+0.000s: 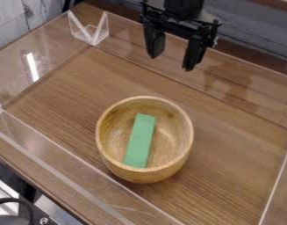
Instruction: Remove the green block from inside the brown bowl and put it on the table
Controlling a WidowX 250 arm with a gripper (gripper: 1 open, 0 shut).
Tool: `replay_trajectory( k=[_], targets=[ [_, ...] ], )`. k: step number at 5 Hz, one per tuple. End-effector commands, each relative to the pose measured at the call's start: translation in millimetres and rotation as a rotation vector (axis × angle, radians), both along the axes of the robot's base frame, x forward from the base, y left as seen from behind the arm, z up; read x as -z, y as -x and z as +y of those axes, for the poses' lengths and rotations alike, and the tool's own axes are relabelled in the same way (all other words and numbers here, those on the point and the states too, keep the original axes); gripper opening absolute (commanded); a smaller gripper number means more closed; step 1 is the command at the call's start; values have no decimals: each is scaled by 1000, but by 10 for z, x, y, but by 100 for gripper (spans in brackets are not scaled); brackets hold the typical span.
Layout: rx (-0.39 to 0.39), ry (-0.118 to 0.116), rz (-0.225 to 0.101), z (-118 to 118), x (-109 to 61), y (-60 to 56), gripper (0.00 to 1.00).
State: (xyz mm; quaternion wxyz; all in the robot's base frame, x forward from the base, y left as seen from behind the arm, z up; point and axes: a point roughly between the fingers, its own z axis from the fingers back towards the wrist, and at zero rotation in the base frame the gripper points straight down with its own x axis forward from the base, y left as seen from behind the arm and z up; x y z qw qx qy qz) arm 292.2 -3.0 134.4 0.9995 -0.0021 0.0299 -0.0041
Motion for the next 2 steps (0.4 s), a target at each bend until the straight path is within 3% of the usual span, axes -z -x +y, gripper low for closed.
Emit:
replay_trajectory(
  k=[1,2],
  targets=[
    [-10,0,1,-33,37,100,100],
    [-33,-2,-45,-95,22,325,100]
  ],
)
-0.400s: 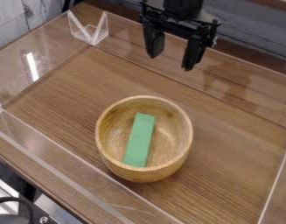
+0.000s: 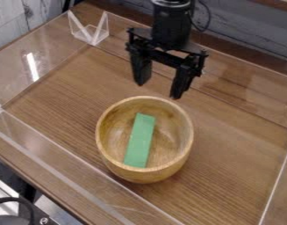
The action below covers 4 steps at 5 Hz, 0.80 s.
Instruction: Remove the green block from inside the brown bowl and put it on the table
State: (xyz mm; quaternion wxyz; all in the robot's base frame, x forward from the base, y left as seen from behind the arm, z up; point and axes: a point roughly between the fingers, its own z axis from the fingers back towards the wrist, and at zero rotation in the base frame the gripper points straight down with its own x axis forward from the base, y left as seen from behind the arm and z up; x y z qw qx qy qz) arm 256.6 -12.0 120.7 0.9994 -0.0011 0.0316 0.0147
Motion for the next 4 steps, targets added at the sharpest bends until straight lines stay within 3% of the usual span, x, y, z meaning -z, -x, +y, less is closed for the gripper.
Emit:
replay_trajectory(
  k=[1,4],
  targets=[
    [-3,1,-64,-31,-125,89,100],
    [-2,5,-60,-110,-40,257,100]
  ],
)
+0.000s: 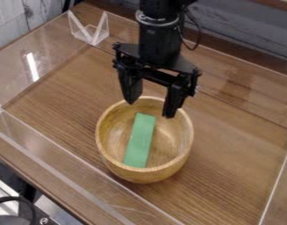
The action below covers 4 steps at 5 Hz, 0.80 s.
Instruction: Remove the green block from inside the brown bowl and put it on the table
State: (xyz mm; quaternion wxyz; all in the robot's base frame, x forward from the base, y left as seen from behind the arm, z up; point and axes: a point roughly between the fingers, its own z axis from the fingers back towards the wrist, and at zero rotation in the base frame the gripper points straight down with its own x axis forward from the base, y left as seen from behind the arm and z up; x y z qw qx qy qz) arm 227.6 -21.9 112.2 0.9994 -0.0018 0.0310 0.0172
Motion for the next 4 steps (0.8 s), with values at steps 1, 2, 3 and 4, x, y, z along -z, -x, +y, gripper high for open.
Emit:
replay_trajectory(
  k=[1,2,3,4],
  targets=[
    [0,4,-57,-32,-83,2,100],
    [1,6,-54,-45,-43,32,100],
    [3,9,-50,-58,-6,58,100],
    [5,12,-46,-69,30,86,100]
  ],
)
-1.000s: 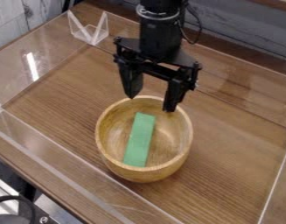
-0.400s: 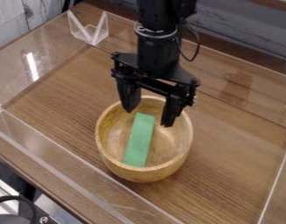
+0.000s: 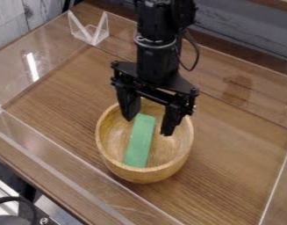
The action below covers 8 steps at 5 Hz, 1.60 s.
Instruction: Remove the green block from inside the brown bowl and put it on the table
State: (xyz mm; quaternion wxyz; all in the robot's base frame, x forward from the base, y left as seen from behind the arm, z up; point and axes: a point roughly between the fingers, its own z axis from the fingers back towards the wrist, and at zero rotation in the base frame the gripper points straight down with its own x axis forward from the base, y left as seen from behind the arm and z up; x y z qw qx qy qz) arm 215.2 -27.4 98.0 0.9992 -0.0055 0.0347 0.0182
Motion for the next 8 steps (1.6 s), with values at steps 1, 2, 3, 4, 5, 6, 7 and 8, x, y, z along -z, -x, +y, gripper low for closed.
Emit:
replay_trajectory(
  k=[1,2,3,4,5,6,7,8],
  targets=[
    [9,7,-51,-21,-82,-12,100],
    [9,8,-52,-23,-44,13,100],
    [6,10,-56,-25,-18,34,100],
    [6,14,-58,-34,-6,38,100],
    [7,19,-59,-41,0,41,100],
    [6,23,-61,-45,7,44,100],
    [5,29,-66,-47,9,44,100],
    [4,34,-68,-51,11,48,100]
  ],
)
